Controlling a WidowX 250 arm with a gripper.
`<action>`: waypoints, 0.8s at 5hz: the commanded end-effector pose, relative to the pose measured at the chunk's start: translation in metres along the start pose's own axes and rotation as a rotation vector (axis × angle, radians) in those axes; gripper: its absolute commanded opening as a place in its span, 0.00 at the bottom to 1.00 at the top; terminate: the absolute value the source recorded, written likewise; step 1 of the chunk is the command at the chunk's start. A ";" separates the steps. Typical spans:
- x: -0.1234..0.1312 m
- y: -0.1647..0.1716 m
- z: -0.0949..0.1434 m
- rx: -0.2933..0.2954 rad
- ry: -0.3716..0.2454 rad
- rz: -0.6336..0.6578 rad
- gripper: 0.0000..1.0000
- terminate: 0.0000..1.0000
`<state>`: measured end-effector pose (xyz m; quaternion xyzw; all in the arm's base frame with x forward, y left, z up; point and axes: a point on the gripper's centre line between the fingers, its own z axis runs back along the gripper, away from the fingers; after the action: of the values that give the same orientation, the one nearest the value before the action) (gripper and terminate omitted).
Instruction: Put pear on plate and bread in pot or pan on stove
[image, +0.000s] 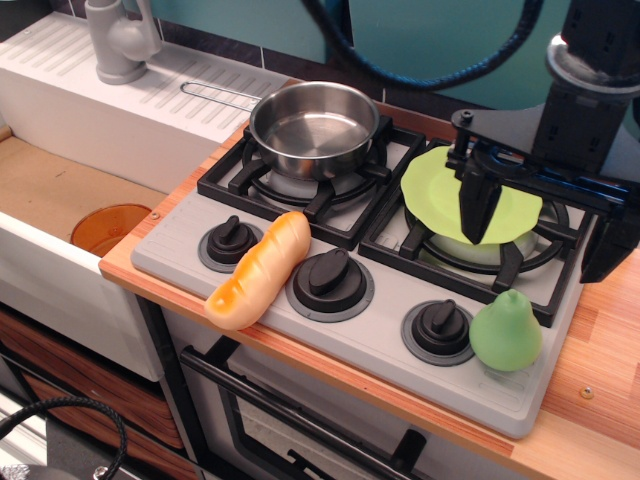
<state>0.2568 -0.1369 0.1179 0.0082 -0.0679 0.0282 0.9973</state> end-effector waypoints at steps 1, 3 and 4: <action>0.000 0.000 0.000 0.000 0.000 0.000 1.00 0.00; 0.006 -0.004 -0.046 -0.048 -0.090 -0.014 1.00 0.00; 0.005 -0.004 -0.060 -0.056 -0.115 -0.017 1.00 0.00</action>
<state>0.2644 -0.1371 0.0512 -0.0110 -0.1127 0.0172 0.9934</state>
